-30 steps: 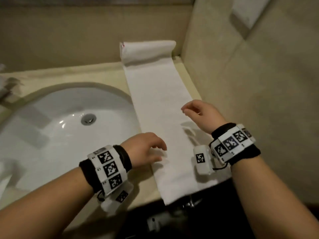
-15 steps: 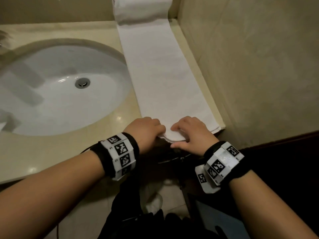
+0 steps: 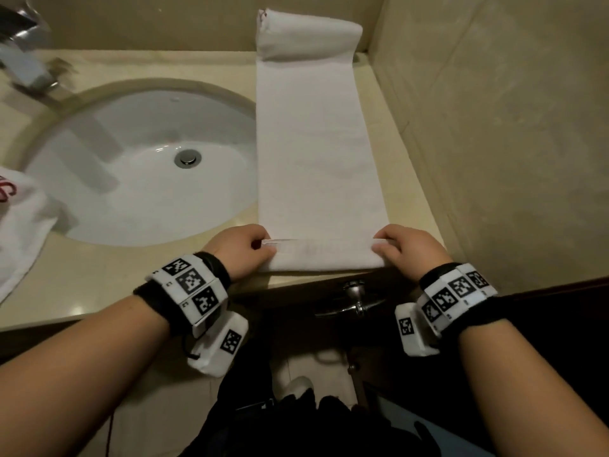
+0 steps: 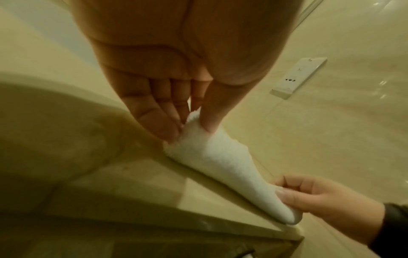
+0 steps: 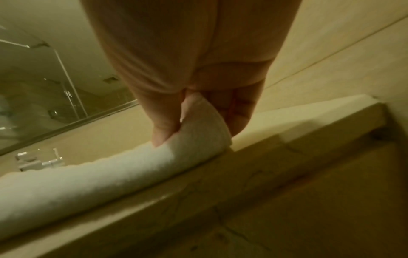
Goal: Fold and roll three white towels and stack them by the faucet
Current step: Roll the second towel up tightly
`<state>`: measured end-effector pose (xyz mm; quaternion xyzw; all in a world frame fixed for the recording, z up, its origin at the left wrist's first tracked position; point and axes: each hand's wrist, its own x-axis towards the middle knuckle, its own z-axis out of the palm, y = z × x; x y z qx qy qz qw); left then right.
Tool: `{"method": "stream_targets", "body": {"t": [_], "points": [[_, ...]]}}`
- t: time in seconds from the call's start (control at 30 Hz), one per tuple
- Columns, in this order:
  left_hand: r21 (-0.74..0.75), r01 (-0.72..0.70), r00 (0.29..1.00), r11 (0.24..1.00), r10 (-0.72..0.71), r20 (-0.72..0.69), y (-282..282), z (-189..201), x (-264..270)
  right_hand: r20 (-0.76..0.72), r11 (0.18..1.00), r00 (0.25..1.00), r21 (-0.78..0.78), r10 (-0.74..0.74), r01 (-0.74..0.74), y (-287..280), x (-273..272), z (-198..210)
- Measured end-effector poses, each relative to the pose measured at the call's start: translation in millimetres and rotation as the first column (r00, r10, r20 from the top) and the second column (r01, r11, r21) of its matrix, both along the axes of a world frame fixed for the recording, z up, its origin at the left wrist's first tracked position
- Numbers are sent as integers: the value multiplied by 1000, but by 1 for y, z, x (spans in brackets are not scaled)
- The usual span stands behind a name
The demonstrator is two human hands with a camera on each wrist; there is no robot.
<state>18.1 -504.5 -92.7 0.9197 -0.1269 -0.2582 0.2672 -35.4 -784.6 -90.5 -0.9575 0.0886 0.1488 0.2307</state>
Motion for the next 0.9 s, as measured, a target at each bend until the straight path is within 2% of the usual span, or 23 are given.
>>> {"method": "stream_targets", "body": {"t": [0.1,0.17,0.2,0.23,0.3,0.4,0.47,0.57,0.67,0.7,0.77,0.83,0.9], "points": [[75,-2,999,997,-1,39,-3,-5,2,33,984,999,-177,15,-9,10,9,-4],[83,2,996,997,-10,91,-6,-7,3,132,947,990,-320,50,-5,15,6,-5],[77,5,990,997,-16,137,-7,-7,2,192,940,979,-342,70,0,17,3,-5],[69,24,979,997,-38,199,-8,-8,1,233,941,967,-338,104,-20,18,1,-7],[70,151,932,986,-165,324,-11,-10,-1,218,957,960,-266,174,-113,19,-5,-10],[142,371,838,918,-396,374,-12,-13,-5,170,983,973,-127,155,-134,13,-12,-11],[174,399,816,900,-435,381,-9,-12,-8,164,973,966,-152,201,-176,10,-19,-12],[298,440,759,847,-528,380,-4,-11,-12,172,955,949,-186,264,-232,9,-22,-12],[380,415,710,827,-555,433,-7,-6,-11,208,953,939,-189,273,-236,6,-17,-9],[366,397,733,842,-530,426,-8,-4,-10,209,958,942,-170,262,-229,4,-17,-7],[248,332,843,910,-405,355,-7,-2,-8,188,980,963,-88,193,-179,0,-16,-5],[107,225,947,968,-244,211,-4,-2,-7,91,999,995,2,50,-50,-3,-14,-5],[-8,115,991,993,-114,72,-1,-4,-4,-6,997,998,45,-64,64,-2,-8,-6]]}}
